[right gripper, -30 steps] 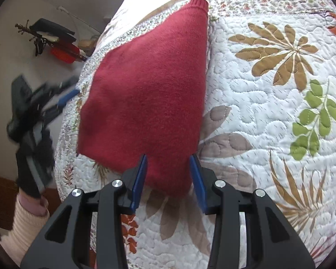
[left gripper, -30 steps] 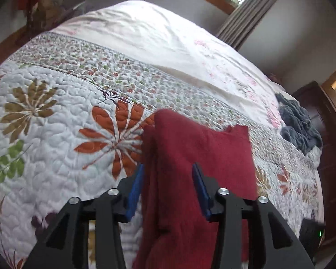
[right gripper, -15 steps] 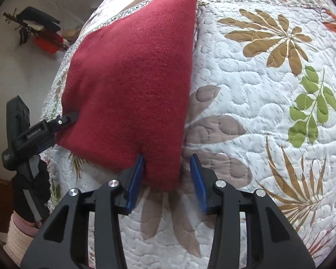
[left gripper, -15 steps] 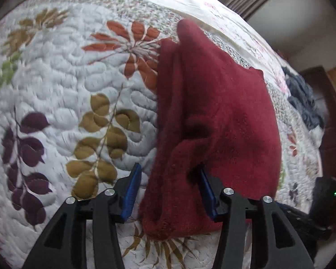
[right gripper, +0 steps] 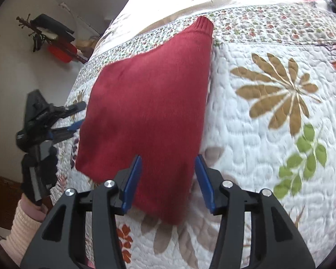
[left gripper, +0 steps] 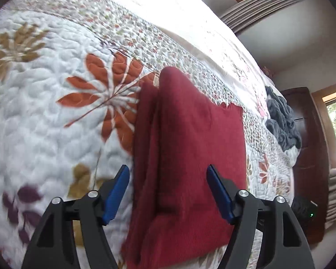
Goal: Fold small clothes
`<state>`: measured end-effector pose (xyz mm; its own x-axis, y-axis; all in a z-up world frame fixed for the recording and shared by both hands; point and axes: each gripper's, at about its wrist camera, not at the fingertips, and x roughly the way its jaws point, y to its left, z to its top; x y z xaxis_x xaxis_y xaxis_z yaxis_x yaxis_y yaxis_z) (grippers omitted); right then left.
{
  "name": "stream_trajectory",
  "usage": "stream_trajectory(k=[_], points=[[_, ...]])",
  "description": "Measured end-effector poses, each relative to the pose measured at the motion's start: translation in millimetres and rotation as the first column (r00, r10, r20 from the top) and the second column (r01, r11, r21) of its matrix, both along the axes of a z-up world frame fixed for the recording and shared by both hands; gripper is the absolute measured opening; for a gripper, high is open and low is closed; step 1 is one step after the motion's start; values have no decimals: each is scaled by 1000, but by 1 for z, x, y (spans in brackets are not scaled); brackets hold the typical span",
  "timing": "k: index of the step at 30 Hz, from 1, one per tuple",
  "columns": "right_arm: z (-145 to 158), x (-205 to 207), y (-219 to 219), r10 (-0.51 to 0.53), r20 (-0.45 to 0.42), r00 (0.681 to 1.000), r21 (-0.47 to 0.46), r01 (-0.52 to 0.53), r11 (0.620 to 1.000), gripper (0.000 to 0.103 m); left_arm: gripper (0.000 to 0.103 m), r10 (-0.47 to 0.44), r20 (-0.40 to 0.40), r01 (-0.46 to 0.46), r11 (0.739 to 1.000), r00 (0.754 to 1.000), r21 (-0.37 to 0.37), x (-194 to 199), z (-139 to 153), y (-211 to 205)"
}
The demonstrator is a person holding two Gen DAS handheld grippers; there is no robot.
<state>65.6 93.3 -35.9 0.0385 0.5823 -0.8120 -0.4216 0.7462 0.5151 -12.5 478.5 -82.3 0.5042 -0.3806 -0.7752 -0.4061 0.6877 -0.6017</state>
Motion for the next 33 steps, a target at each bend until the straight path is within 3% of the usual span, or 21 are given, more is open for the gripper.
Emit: stream_trajectory(k=[7,11,13,16,18,21,23,28,33], points=[[-24,34,4,-21,-92,995,66,27,997,55,71,-47,21,50,986,999,-159,29,-43,6],[-44,53,3,-34,-160,987,142,57,988,66,84,-117,85,134,961,990,-241,41,-52,-1],[-53,59,6,-37,-202,979,183,75,980,68,84,-153,98,174,949,983,-262,46,-54,-6],[-68,68,12,-47,-263,964,229,110,967,69,83,-209,93,225,946,973,-234,52,-54,-19],[-71,69,16,-53,-272,961,236,120,964,67,68,-247,65,255,953,967,-163,56,-53,-32],[-65,67,15,-53,-255,966,232,114,966,51,49,-230,67,238,959,971,-156,54,-52,-36],[-57,66,8,-49,-257,965,270,121,955,42,44,-209,88,221,963,974,-153,48,-48,-37],[-16,50,-11,-25,-188,982,274,76,959,40,41,-177,164,208,958,970,-195,25,-29,-52],[21,27,-63,-20,-142,990,285,60,957,40,41,-200,230,248,947,952,-204,-3,6,-105]])
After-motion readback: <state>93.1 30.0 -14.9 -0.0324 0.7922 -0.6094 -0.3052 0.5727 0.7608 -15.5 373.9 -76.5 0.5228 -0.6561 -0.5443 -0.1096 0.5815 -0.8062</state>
